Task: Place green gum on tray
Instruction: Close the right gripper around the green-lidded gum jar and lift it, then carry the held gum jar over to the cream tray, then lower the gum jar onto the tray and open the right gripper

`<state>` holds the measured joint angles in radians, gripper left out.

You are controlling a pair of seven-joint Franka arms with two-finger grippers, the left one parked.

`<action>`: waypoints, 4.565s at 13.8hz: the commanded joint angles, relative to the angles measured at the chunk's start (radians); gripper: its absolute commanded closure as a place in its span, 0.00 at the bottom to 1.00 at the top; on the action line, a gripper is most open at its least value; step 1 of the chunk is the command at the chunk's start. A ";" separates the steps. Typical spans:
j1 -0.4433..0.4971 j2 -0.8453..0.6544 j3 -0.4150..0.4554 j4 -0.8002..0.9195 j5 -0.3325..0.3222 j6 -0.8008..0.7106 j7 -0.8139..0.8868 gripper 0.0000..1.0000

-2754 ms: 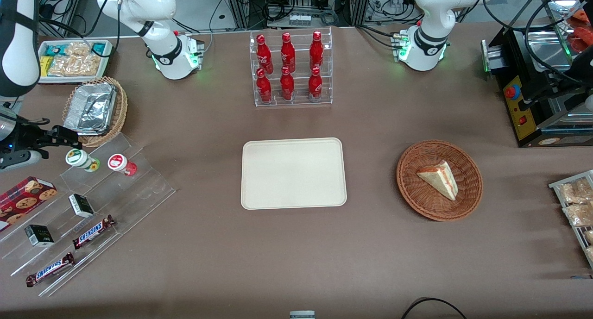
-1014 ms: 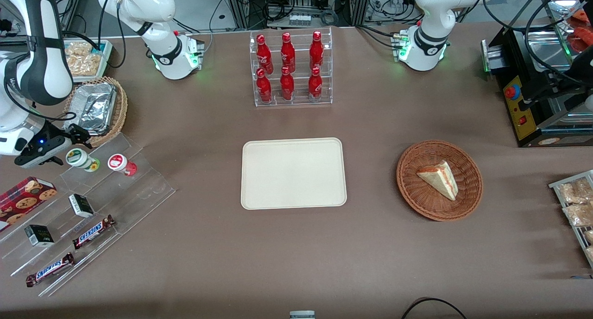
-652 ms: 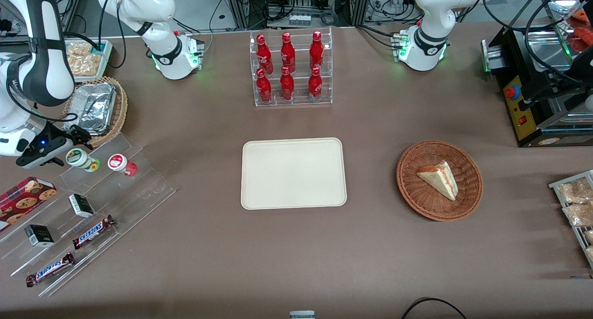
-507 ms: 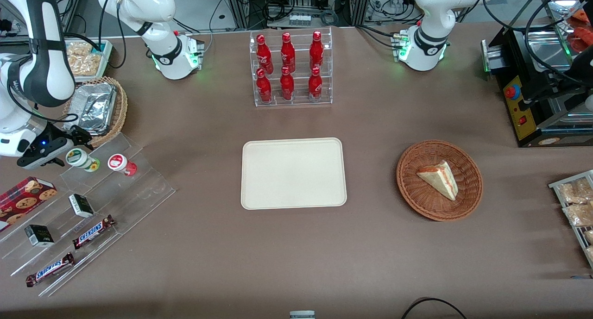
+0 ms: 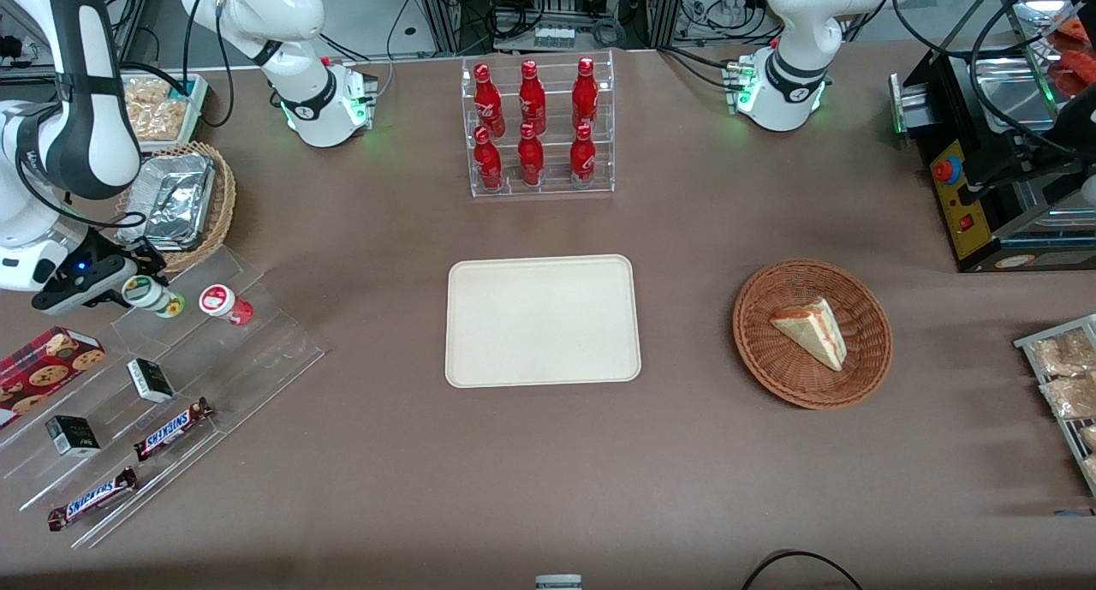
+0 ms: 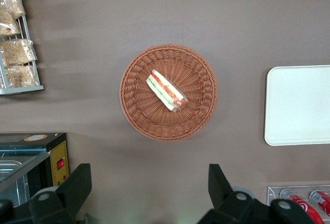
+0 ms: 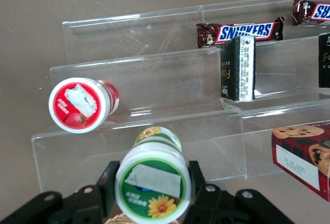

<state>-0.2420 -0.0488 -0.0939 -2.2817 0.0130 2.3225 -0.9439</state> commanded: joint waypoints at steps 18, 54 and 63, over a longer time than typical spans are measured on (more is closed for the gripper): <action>0.323 -0.013 0.014 0.456 0.064 -0.589 0.463 1.00; 1.078 0.727 0.003 0.677 0.001 0.029 1.622 1.00; 1.049 0.643 0.003 0.659 0.013 0.002 1.620 0.01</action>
<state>0.8264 0.6510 -0.0917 -1.6199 0.0277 2.3503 0.6659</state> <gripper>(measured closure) 0.004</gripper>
